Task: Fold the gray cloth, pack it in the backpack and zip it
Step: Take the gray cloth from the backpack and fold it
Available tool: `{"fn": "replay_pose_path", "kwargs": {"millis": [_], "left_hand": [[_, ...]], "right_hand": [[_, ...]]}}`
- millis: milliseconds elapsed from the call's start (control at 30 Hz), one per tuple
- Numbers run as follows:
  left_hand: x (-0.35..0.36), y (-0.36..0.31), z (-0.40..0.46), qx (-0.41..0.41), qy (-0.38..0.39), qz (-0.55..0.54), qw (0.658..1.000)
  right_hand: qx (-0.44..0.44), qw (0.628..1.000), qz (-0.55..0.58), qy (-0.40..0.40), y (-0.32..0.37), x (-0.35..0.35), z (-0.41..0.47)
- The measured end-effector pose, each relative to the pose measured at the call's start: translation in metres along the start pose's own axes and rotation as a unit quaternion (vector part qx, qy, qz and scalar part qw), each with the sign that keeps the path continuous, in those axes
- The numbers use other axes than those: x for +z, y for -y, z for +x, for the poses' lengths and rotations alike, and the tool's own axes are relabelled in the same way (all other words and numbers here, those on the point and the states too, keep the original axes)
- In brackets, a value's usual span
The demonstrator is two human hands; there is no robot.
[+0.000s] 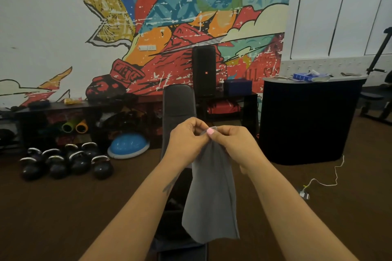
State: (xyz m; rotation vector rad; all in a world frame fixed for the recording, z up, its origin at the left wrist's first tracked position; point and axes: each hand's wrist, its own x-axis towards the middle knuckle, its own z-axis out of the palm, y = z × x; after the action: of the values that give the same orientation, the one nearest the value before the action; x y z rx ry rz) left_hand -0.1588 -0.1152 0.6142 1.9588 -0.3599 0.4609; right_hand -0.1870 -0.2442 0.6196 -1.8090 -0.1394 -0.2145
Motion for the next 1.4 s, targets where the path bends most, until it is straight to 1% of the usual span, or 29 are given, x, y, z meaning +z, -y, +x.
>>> {"fn": "replay_pose_path", "kwargs": {"millis": [67, 133, 233, 333, 433, 567, 733, 767, 833, 933, 1000, 1067, 1133, 1200, 1267, 1300, 1400], "left_hand": [[-0.001, -0.001, -0.003, 0.008, -0.005, -0.003, 1.000], [-0.004, -0.001, -0.006, 0.018, 0.006, -0.008, 1.000], [-0.007, 0.002, -0.010, 0.019, 0.047, 0.014, 0.999], [-0.014, 0.011, -0.012, 0.001, 0.096, 0.056, 0.994], [-0.024, 0.021, -0.015, 0.011, 0.156, 0.118, 0.981], [-0.034, 0.031, -0.020, 0.026, 0.229, 0.186, 0.955], [-0.038, 0.041, -0.023, 0.067, 0.256, 0.249, 0.932], [-0.040, 0.043, -0.022, 0.076, 0.254, 0.263, 0.928], [-0.045, 0.046, -0.016, 0.125, 0.232, 0.303, 0.916], [-0.059, 0.045, -0.003, 0.228, 0.149, 0.376, 0.886], [-0.072, 0.038, 0.005, 0.243, 0.101, 0.413, 0.872], [-0.084, 0.029, 0.015, 0.230, 0.075, 0.438, 0.866], [-0.096, 0.018, 0.025, 0.211, 0.062, 0.431, 0.875], [-0.104, 0.005, 0.032, 0.187, 0.053, 0.372, 0.908], [-0.107, -0.007, 0.033, 0.166, 0.022, 0.286, 0.943], [-0.108, -0.011, 0.034, 0.159, 0.010, 0.257, 0.953], [-0.109, -0.011, 0.034, 0.140, 0.019, 0.246, 0.959]], "right_hand": [[-0.006, 1.000, -0.017, -0.014, 0.001, 0.000, 0.001], [0.002, 0.999, -0.025, -0.026, 0.006, -0.003, 0.003], [0.005, 0.998, -0.037, -0.040, 0.016, -0.008, 0.007], [0.003, 0.996, -0.053, -0.075, 0.028, -0.018, 0.013], [0.003, 0.992, -0.052, -0.114, 0.039, -0.032, 0.018], [0.001, 0.988, -0.046, -0.151, 0.048, -0.050, 0.024], [0.004, 0.982, -0.050, -0.179, 0.046, -0.067, 0.030], [0.006, 0.982, -0.052, -0.182, 0.045, -0.070, 0.030], [0.013, 0.980, -0.051, -0.191, 0.042, -0.075, 0.030], [0.021, 0.977, -0.042, -0.209, 0.036, -0.083, 0.030], [0.025, 0.976, -0.035, -0.216, 0.032, -0.087, 0.029], [0.029, 0.976, -0.032, -0.212, 0.028, -0.091, 0.028], [0.034, 0.977, -0.037, -0.205, 0.025, -0.092, 0.027], [0.030, 0.979, -0.044, -0.198, 0.022, -0.091, 0.025], [0.023, 0.981, -0.048, -0.189, 0.021, -0.089, 0.024], [0.022, 0.981, -0.048, -0.186, 0.020, -0.087, 0.023], [0.022, 0.982, -0.040, -0.184, 0.018, -0.085, 0.020]]}}
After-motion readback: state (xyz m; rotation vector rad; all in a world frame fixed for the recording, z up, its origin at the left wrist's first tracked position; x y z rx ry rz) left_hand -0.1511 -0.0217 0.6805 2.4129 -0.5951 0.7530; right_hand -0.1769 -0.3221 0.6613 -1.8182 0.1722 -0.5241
